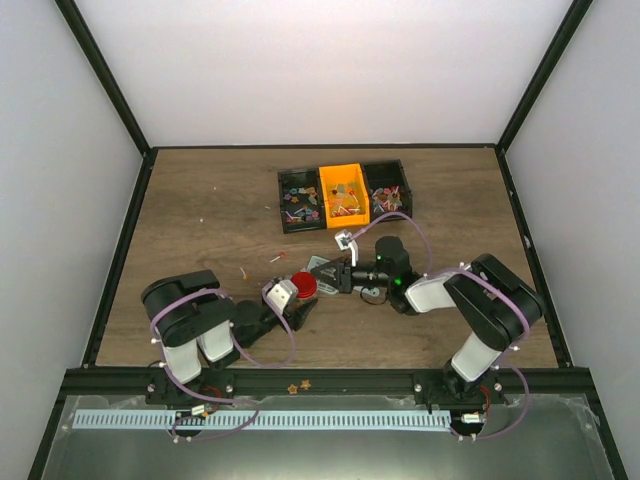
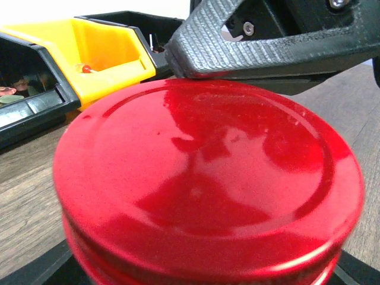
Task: Pack the candies
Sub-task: Screw the bottle lid onto the packing bottle.
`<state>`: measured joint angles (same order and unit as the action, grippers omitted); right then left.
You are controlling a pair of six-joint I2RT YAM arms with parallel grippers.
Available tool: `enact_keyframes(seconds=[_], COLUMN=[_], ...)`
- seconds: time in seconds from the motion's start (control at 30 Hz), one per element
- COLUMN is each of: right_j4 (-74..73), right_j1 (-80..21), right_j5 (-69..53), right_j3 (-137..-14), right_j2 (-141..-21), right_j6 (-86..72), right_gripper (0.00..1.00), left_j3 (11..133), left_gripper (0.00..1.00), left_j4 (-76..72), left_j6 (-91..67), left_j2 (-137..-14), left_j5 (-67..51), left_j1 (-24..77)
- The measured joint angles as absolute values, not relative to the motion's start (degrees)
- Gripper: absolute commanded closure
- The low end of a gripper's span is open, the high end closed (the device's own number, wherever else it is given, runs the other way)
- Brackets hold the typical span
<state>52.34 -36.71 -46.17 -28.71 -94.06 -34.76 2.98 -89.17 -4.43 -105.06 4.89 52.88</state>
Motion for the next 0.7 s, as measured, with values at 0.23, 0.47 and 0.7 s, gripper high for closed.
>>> enact_keyframes(seconds=[0.23,0.47,0.7], right_j4=[57.78,61.28,66.19], right_j1=[-37.12,-38.94,-40.75], right_j5=[-44.75,-40.45,-36.38], right_j3=[-25.76,-24.08,-20.82], right_j2=[-94.11,-94.11,-93.73], right_j6=[-37.39,-38.65,-40.18], right_gripper=[0.99,0.99,0.99], left_j3=[2.92,2.76,2.61], left_gripper=[0.30,0.30,0.30], left_j4=[-89.19,-89.19,-89.19], left_j6=[-4.54,-4.86,-5.02], left_j2=[-105.10,-104.97,-104.86], left_j5=[4.91,4.89,4.78], left_j1=[52.86,52.86,52.82])
